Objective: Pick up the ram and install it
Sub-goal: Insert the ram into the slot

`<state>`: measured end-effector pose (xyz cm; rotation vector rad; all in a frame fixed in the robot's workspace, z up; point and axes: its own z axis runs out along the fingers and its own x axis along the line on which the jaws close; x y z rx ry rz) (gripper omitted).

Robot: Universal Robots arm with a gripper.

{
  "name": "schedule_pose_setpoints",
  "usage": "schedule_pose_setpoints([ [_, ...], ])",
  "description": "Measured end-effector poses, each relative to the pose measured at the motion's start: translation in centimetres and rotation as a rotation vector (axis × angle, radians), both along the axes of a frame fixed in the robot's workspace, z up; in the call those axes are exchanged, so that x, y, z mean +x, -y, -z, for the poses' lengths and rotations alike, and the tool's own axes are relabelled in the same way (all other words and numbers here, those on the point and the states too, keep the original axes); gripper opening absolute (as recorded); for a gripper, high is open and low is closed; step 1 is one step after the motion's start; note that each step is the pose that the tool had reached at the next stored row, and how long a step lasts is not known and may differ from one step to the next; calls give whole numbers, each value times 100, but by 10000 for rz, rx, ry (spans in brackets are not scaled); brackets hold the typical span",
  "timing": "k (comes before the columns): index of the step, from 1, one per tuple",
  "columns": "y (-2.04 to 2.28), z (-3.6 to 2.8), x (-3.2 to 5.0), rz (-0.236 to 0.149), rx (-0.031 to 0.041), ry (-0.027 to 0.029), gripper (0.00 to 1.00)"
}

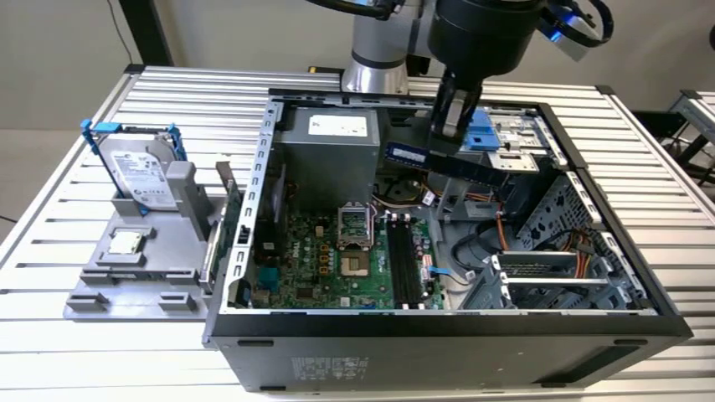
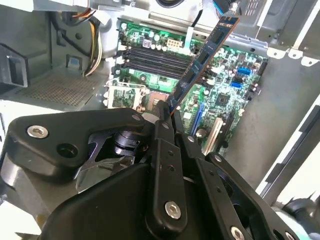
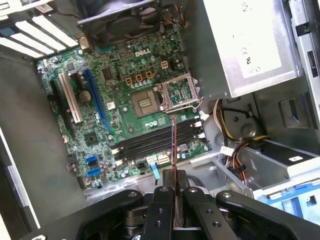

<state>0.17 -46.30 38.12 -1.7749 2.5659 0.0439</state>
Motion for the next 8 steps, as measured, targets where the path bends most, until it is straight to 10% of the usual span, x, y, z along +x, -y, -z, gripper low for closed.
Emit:
schedule_pose_setpoints([
  [8,0,0,0,894,1,0,0],
])
